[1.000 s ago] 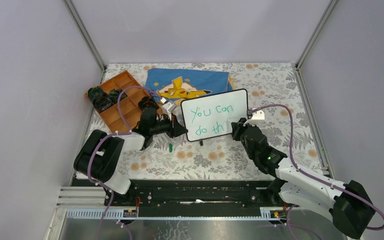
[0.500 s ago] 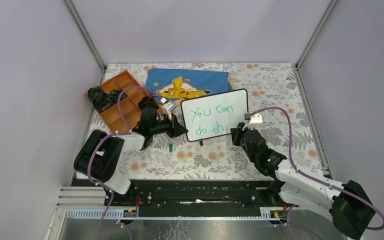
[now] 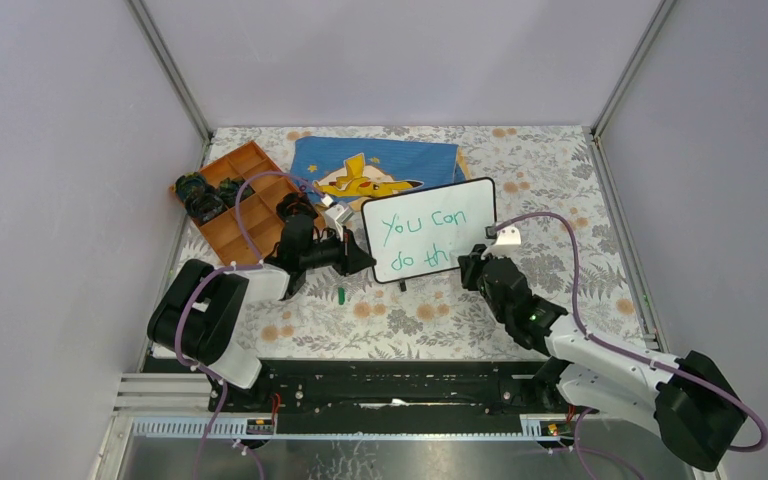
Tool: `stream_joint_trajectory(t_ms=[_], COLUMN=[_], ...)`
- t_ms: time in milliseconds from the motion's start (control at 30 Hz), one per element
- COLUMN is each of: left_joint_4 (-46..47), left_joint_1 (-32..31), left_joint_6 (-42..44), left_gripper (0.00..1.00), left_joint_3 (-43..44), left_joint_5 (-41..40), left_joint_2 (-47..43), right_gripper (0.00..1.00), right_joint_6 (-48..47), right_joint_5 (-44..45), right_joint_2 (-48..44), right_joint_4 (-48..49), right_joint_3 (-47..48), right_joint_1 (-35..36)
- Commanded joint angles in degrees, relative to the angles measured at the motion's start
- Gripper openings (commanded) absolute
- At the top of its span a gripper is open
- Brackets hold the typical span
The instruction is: Write a sentence on the whiteboard
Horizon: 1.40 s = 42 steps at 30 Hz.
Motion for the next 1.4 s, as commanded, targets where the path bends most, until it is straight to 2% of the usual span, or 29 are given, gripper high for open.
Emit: stream_joint_trajectory(t_ms=[0, 1367], left_joint_4=[-1.91, -2.37], left_joint_1=[-0.58, -0.84], left_joint_6=[2.23, 2.50], left_gripper=[0.18, 0.19], left_joint_3=[0.92, 0.96], left_joint_5=[-1.58, -1.73], left_joint_2=[0.73, 0.79], right_gripper=[0.00, 0.00], right_joint_6=[-0.05, 0.30], right_joint_5=[2.40, 2.99], right_joint_2=[0.68, 1.99], right_joint_4=[3.91, 2.28], right_joint_3=[2.88, 0.49], right_joint_1=[-0.42, -0.44])
